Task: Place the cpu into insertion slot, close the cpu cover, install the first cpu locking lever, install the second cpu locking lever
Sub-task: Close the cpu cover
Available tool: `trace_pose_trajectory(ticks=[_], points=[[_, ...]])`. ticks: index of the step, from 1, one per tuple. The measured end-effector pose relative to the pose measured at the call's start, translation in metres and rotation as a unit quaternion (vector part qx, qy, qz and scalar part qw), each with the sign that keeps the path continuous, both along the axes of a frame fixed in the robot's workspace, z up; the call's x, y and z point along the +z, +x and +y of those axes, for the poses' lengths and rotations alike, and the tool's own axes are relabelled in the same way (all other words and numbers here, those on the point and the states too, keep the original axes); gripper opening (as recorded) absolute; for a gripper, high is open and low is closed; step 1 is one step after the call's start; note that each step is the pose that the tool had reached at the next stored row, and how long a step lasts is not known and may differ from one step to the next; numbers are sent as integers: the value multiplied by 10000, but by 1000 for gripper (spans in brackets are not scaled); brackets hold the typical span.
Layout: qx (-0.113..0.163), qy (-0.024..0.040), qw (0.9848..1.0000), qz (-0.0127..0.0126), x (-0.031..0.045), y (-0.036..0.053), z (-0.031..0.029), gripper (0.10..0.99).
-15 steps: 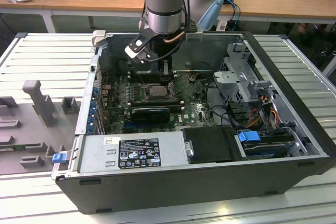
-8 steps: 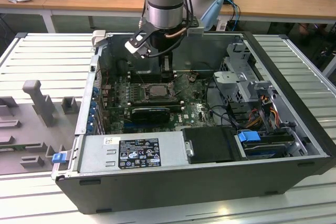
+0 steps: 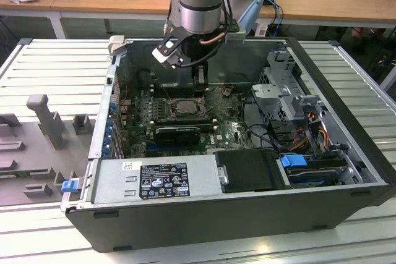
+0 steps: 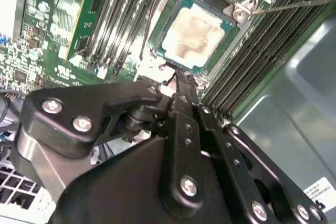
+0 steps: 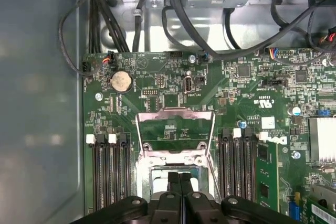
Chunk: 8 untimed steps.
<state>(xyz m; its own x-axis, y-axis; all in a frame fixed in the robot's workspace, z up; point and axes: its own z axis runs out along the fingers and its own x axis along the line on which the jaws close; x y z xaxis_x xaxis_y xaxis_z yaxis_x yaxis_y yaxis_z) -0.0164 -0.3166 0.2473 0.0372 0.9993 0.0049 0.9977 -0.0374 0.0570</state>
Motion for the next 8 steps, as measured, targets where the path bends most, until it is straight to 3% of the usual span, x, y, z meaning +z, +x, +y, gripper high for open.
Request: trace_pose_trajectory(ticks=[1,7,8], points=[[0,1,10000,0,44,0,0,106],[1,-1,10000,1,73,42,0,106],[0,0,10000,0,105,43,0,106]])
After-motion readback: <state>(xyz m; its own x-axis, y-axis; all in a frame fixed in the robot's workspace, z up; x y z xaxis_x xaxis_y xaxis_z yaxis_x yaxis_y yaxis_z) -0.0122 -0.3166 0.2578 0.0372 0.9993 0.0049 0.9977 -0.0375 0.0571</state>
